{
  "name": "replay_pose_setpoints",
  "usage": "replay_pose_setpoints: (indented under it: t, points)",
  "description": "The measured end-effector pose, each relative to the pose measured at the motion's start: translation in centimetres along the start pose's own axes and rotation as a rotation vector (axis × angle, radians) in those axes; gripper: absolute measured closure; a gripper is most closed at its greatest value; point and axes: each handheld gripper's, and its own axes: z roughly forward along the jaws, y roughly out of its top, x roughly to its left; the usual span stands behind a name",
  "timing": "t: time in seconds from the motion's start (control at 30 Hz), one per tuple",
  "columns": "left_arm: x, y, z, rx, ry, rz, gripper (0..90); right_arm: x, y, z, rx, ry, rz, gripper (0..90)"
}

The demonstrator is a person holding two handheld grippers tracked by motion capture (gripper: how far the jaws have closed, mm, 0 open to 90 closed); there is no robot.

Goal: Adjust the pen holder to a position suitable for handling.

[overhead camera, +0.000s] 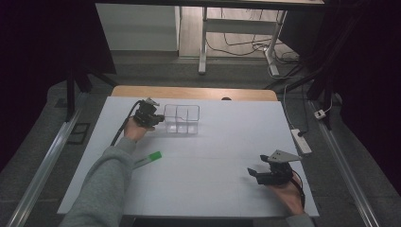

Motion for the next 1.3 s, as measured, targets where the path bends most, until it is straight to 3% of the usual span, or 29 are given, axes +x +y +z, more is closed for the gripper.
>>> replay_pose_setpoints:
  t: [0.37,0.87,1.03,1.3]
  points:
    - [-1.1,0.8,0.7,0.010,-0.011,0.020,89.0,0.0,0.0,-0.1,0.001,-0.003,-0.002,21.9]
    - [-1.6,1.3,1.0,0.019,-0.025,0.033,88.9,0.0,0.0,-0.1,0.005,-0.004,0.001,21.7]
    - [-1.6,1.3,0.3,-0.003,0.005,0.051,89.0,-0.1,-0.1,-0.2,0.000,0.000,0.005,21.7]
    - [-1.2,0.8,-1.9,-0.037,-0.001,0.055,88.7,-0.1,-0.1,-0.3,-0.009,-0.003,0.014,21.7]
